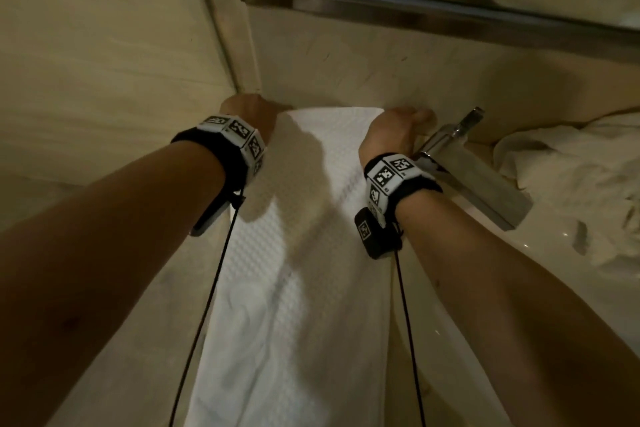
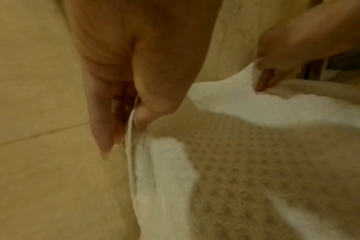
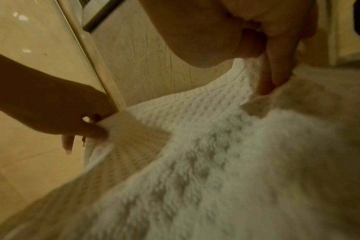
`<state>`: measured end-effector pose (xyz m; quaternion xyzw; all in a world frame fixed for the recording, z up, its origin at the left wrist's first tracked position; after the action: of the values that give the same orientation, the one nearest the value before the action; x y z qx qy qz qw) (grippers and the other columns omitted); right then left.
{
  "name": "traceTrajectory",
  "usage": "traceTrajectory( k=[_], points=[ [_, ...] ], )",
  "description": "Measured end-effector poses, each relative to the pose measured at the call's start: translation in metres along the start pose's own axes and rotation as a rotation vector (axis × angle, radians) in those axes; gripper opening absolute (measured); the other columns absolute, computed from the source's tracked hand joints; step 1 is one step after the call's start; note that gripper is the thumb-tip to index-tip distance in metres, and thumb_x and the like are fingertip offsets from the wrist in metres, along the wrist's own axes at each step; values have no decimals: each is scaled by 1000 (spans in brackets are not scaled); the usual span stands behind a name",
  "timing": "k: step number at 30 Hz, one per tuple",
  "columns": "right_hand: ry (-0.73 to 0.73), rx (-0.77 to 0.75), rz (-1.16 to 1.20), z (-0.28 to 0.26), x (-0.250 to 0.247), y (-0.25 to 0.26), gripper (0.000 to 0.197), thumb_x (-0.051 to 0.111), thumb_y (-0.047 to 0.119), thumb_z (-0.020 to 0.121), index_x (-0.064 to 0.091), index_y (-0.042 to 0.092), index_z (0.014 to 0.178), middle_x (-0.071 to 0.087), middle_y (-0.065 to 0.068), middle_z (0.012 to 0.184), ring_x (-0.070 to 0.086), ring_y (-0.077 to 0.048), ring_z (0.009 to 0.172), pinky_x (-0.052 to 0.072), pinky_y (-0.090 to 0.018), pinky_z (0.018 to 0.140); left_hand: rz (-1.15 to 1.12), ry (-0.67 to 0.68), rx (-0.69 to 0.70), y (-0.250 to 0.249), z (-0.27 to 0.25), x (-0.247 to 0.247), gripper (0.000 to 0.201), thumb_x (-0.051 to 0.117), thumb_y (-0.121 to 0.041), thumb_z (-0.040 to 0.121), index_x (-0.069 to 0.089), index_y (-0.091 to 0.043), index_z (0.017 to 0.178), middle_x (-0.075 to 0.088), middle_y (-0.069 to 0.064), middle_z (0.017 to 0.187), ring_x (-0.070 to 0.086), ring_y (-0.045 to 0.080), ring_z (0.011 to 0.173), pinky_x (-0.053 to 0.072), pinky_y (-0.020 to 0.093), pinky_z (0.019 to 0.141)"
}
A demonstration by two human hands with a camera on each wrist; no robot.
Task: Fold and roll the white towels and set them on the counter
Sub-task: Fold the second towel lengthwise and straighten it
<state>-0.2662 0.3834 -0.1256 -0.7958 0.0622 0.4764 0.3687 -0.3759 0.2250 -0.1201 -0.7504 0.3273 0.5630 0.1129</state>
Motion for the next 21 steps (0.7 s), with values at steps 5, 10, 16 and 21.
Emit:
traceTrajectory(
  k=[5, 10, 16, 21],
  points=[
    [50, 3, -2, 1, 16, 19, 42, 41, 22, 95, 49, 3, 131, 50, -22, 130, 42, -39, 121, 30, -59, 106, -149, 103, -31, 15, 1, 39, 26, 50, -14, 93, 53, -3, 116, 57, 19, 114, 60, 36, 102, 50, 41, 83],
    [15, 71, 216, -3, 32, 17, 57, 39, 18, 93, 28, -2, 144, 26, -27, 145, 28, -43, 132, 23, -57, 112, -391, -35, -207, 17, 2, 18, 51, 41, -6, 96, 22, 5, 142, 48, 29, 129, 53, 44, 113, 43, 46, 89],
    [-266, -56, 1061, -66, 17, 26, 74, 52, 23, 93, 11, 0, 151, -7, -18, 158, 3, -33, 147, 13, -42, 120, -270, -138, -180, 8, -3, -14, 37, 27, -12, 102, 50, 2, 128, 47, 28, 129, 43, 42, 120, 37, 46, 96],
    [33, -394, 798, -85, 62, 66, 69, 19, 54, 99, -10, 23, 153, -25, -1, 158, -25, -17, 145, -11, -47, 118, -112, -8, -171, 7, -1, -7, 29, 34, -6, 99, 55, 4, 118, 55, 24, 120, 53, 36, 110, 40, 31, 74]
  ],
)
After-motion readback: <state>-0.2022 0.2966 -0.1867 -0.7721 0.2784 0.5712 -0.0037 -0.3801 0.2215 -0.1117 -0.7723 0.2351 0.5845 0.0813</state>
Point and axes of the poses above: each hand's wrist, its own z-axis towards the middle knuckle, its own x-axis out of the palm, y = z × x, the point moved 8 cm from there along z, towards the middle knuckle
